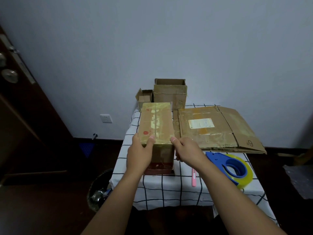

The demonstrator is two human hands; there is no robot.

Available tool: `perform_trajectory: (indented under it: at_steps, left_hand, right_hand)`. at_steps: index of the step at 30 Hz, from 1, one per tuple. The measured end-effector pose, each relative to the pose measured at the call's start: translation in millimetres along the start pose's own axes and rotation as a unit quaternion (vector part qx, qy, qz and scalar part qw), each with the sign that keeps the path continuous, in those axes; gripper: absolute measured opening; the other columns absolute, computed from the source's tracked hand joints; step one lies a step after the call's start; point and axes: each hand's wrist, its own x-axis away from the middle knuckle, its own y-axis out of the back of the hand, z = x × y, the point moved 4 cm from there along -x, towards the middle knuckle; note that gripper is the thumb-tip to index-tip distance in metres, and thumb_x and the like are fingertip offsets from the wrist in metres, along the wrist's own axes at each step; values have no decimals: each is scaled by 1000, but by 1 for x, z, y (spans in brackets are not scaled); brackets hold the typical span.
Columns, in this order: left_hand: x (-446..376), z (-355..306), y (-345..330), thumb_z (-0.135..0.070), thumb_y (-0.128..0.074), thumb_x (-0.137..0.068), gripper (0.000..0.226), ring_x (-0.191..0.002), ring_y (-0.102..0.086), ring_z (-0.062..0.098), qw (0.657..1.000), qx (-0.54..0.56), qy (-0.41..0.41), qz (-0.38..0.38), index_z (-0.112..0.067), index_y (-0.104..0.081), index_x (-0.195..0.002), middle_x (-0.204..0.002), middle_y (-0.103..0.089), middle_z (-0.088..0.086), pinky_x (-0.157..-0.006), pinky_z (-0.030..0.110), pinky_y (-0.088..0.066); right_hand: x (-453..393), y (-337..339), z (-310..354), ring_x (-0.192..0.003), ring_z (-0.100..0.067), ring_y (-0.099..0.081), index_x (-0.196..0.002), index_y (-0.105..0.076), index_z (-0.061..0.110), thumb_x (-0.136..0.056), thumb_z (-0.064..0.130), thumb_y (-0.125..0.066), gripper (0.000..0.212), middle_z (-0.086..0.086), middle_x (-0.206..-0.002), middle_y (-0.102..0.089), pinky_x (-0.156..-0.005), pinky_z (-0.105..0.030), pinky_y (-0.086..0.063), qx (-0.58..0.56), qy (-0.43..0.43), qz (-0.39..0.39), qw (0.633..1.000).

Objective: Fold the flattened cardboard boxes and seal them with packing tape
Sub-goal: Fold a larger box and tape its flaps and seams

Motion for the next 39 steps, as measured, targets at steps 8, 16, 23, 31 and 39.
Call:
perform_trajectory:
  at_steps: [8, 16, 23, 31, 39]
  left_hand:
    - [-5, -12, 12, -71, -51, -84, 60, -101, -63, 22, 998, 5, 36, 56, -23, -61, -120, -111, -67, -2, -88, 43, -54]
    - [-5, -13, 28, -47, -65, -89, 33, -92, -66, 10, 991, 124, -2, 54, -27, -61, -114, -108, -70, -5, -81, 35, -57]
    - [10, -18, 41, -12, -64, -94, 74, -127, -45, -6, 958, 201, -166, 120, -50, -23, -143, -134, -40, -32, -98, 19, -44]
    - [17, -22, 49, -45, -39, -101, 38, -116, -59, 19, 903, 407, -54, 125, -25, -68, -87, -110, -70, 2, -108, 41, -38]
    - [9, -9, 42, -55, -68, -74, 64, -122, -56, 14, 926, 336, -72, 156, -32, -44, -129, -126, -63, -9, -97, 31, -42]
  right_hand:
    - [5, 10, 13, -65, -20, -61, -82, -58, 9, -105, 46, -34, 49, -10, -71, -60, -64, -32, -52, -26, -52, 70, 996]
    - [14, 15, 21, -73, -29, -68, -85, -51, 13, -92, 56, -57, 44, -6, -74, -62, -76, -47, -56, -23, 20, 35, 999]
    - [18, 22, 22, -91, -19, -69, -125, -44, 49, -90, 76, -15, 53, -1, -89, -71, -85, -37, -54, -171, -36, 83, 981]
    - [11, 12, 4, -136, -29, -43, -135, -40, 64, -74, 90, -15, 71, -10, -143, -52, -115, -55, -27, -317, -65, 93, 942]
    - [11, 9, 5, -111, -14, -53, -142, -51, 24, -72, 73, -54, 86, 8, -121, -57, -91, -32, -45, -350, -6, 29, 936]
